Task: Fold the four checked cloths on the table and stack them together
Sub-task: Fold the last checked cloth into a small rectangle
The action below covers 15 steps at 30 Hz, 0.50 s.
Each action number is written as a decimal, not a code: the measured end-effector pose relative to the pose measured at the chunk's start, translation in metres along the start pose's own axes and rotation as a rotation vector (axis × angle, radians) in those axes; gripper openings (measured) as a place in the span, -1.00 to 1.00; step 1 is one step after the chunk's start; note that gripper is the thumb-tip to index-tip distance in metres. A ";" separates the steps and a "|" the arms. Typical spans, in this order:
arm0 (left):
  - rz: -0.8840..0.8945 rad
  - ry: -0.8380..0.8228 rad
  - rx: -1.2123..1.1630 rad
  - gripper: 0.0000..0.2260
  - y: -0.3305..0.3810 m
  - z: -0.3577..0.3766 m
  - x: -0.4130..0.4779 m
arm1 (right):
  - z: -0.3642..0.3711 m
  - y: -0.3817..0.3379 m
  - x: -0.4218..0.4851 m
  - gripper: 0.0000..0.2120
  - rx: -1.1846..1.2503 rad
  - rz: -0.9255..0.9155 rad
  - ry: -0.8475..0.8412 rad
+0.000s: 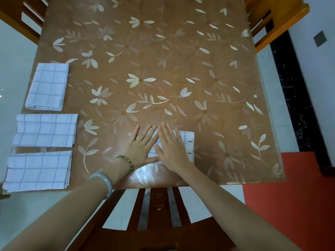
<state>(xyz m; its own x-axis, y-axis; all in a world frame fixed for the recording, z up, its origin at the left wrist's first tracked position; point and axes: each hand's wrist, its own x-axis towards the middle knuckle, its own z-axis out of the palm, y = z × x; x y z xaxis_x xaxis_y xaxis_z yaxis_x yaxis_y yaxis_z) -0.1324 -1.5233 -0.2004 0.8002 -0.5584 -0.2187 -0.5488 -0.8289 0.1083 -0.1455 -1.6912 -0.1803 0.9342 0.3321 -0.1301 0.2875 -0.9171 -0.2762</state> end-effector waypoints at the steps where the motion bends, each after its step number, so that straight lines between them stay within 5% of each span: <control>1: -0.006 0.007 0.006 -0.20 0.000 -0.001 0.000 | 0.006 -0.003 0.003 -0.40 -0.008 -0.011 -0.024; 15: -0.003 -0.045 0.092 -0.02 -0.023 -0.004 -0.007 | -0.012 0.080 -0.038 -0.25 -0.205 0.179 -0.043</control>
<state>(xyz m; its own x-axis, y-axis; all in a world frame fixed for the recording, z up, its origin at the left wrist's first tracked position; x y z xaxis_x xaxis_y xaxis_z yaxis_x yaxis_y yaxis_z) -0.1246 -1.4999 -0.1979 0.7912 -0.5524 -0.2622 -0.5683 -0.8226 0.0182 -0.1559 -1.7795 -0.1858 0.9655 0.1662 -0.2005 0.1598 -0.9860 -0.0474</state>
